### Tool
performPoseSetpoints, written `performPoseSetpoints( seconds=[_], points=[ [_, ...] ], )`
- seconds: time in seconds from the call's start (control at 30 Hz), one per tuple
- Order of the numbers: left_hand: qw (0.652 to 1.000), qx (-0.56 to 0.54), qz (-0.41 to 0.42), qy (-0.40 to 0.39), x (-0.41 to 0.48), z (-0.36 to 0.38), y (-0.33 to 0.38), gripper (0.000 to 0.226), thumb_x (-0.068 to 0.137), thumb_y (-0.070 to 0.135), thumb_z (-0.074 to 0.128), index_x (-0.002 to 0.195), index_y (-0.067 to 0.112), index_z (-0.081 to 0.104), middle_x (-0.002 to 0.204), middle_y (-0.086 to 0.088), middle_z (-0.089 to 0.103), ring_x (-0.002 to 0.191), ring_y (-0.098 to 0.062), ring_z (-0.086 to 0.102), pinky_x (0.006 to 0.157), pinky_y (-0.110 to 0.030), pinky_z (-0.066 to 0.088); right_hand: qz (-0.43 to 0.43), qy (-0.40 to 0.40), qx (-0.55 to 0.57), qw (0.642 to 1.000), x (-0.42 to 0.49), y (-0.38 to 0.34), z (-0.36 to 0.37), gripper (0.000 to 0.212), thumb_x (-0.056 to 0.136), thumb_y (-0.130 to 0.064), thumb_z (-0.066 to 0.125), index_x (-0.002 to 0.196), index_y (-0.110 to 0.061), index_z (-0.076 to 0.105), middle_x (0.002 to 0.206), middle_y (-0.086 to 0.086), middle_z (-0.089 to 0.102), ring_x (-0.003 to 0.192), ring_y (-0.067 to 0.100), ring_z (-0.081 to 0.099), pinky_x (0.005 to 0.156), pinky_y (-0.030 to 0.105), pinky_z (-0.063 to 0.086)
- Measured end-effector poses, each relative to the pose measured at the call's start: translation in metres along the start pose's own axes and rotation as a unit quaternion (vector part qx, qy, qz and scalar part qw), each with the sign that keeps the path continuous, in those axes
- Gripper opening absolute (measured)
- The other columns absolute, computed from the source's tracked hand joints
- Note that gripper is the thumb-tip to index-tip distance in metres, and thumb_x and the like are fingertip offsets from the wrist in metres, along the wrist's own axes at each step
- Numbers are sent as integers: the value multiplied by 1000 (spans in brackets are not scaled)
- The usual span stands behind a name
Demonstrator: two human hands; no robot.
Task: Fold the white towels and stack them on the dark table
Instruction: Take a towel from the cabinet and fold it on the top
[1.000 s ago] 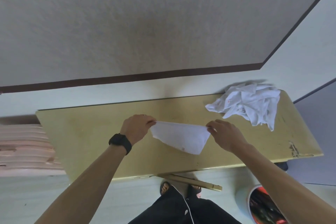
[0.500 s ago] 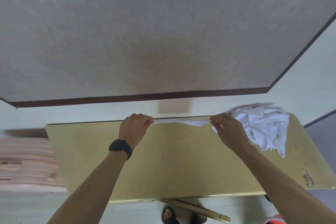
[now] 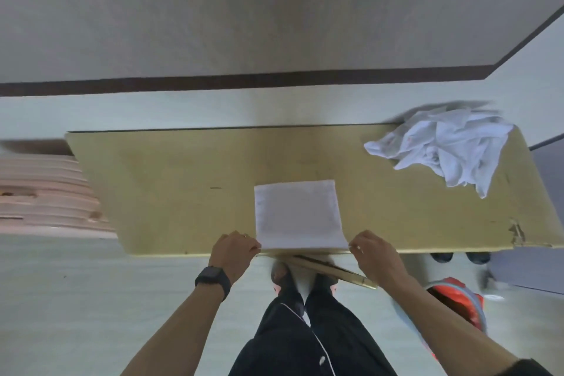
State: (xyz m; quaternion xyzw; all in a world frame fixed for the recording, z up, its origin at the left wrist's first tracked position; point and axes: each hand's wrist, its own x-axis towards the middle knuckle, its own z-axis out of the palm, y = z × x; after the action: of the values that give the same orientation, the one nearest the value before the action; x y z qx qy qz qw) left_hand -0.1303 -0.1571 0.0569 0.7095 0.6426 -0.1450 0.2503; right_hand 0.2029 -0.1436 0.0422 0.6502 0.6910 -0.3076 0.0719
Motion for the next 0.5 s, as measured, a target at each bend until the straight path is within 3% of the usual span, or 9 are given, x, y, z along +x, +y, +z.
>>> performPoseSetpoints(
  seconds=[0.13, 0.27, 0.33, 0.43, 0.5],
  points=[
    [999, -22, 3, -32, -12, 23, 5, 32, 106, 32, 40, 124, 29, 67, 117, 4, 67, 109, -19, 57, 92, -29, 42, 22, -57, -1, 998, -9, 8, 17, 25, 99, -31, 50, 106, -22, 72, 120, -9, 62, 103, 17, 62, 86, 31, 48],
    [987, -149, -50, -24, 6, 23, -3, 28, 103, 34, 47, 120, 29, 69, 116, 5, 66, 106, -16, 58, 89, -27, 45, 32, -56, 47, 997, 13, 6, 9, 19, 96, -31, 56, 102, -25, 73, 110, -5, 68, 102, 17, 62, 87, 29, 47],
    [967, -237, -93, -14, 23, 19, -8, 23, 100, 32, 53, 114, 30, 71, 110, 6, 67, 99, -13, 60, 85, -26, 47, 57, -31, 99, 993, 32, 1, 0, 19, 96, -32, 57, 105, -25, 72, 106, -5, 70, 99, 19, 62, 83, 30, 46],
    [920, -360, -149, 39, 52, 10, -12, 12, 93, 25, 63, 100, 32, 71, 94, 10, 70, 87, -9, 64, 72, -12, 42, 111, -5, 197, 974, 66, -7, -10, 15, 95, -32, 60, 103, -26, 71, 94, -7, 67, 91, 15, 60, 77, 26, 40],
    [890, -414, -179, 64, 72, 8, -15, 8, 91, 26, 67, 96, 30, 71, 90, 10, 71, 87, -9, 66, 72, -14, 44, 133, 9, 252, 959, 89, -9, -10, 12, 94, -32, 63, 101, -27, 70, 90, -13, 66, 90, 10, 61, 79, 23, 39]
  ],
)
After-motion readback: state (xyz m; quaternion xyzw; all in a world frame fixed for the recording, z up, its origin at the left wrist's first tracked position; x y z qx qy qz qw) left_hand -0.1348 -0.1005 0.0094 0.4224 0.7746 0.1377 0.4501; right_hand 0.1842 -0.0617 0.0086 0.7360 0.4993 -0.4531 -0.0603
